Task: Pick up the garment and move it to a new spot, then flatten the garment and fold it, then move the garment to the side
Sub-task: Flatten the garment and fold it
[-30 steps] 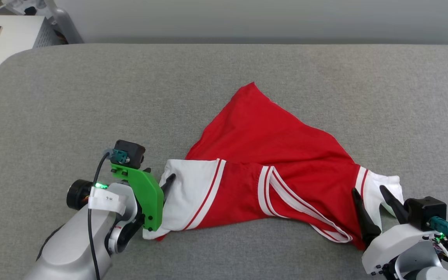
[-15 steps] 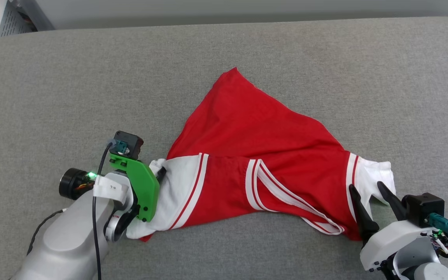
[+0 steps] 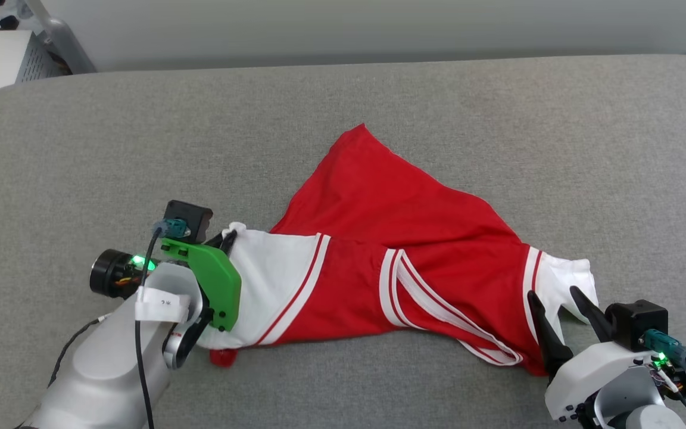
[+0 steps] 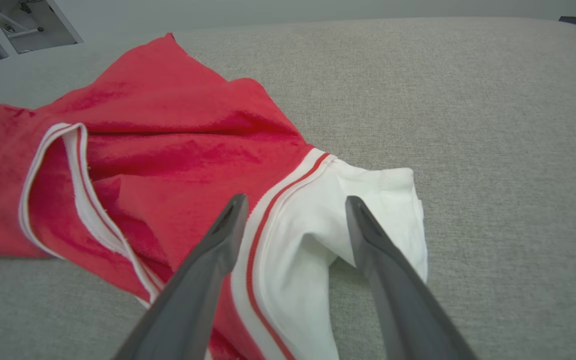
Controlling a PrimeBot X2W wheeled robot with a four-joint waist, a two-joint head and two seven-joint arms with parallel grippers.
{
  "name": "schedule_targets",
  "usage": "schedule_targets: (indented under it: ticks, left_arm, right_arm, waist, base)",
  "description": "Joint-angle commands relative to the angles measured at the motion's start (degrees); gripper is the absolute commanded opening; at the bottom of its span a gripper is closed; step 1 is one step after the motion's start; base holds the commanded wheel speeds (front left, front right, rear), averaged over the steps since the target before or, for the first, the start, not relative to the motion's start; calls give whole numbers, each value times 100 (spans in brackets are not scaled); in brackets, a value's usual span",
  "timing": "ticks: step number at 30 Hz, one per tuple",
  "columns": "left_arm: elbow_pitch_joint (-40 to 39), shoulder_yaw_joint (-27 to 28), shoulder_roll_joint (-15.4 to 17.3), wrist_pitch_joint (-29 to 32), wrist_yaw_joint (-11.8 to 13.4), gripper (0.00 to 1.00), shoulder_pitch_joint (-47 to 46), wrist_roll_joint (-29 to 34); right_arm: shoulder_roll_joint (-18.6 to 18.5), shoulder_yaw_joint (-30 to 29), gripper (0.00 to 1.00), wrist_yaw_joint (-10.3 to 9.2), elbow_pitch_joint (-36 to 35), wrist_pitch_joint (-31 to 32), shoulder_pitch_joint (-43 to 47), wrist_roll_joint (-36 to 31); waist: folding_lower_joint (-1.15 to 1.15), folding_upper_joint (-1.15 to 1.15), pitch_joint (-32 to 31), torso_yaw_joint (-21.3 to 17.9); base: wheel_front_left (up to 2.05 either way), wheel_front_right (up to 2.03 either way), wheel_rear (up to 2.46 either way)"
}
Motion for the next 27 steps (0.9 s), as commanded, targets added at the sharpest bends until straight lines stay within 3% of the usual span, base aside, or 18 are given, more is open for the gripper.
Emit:
schedule_targets:
  ticks: [1,8,13,20,27]
  left_arm:
    - [14,82,4,-230,34,0,-177,43]
    - [-269,392,112,-1412,38,0,-409,161]
    - [-758,620,275,-1764,26,0,-310,248]
    - [-1727,1001,441,-1836,105,0,1281,377]
    - [-1073,572,623,-1770,-359,0,2171,513]
  right_arm:
    - [37,0,100,-5,27,-47,8,-6]
    - [73,-84,100,-5,82,-74,163,15]
    - [120,-147,100,-5,86,-87,218,11]
    - [200,-231,100,-5,90,-106,265,-2]
    - [217,-302,100,-5,166,-57,252,-59]
  waist:
    - [0,0,-196,16]
    - [0,0,-450,193]
    - [0,0,-524,381]
    - [0,0,-537,577]
    - [0,0,-554,701]
  base:
    - [0,0,0]
    - [0,0,0]
    - [0,0,0]
    - [0,0,0]
    - [0,0,0]
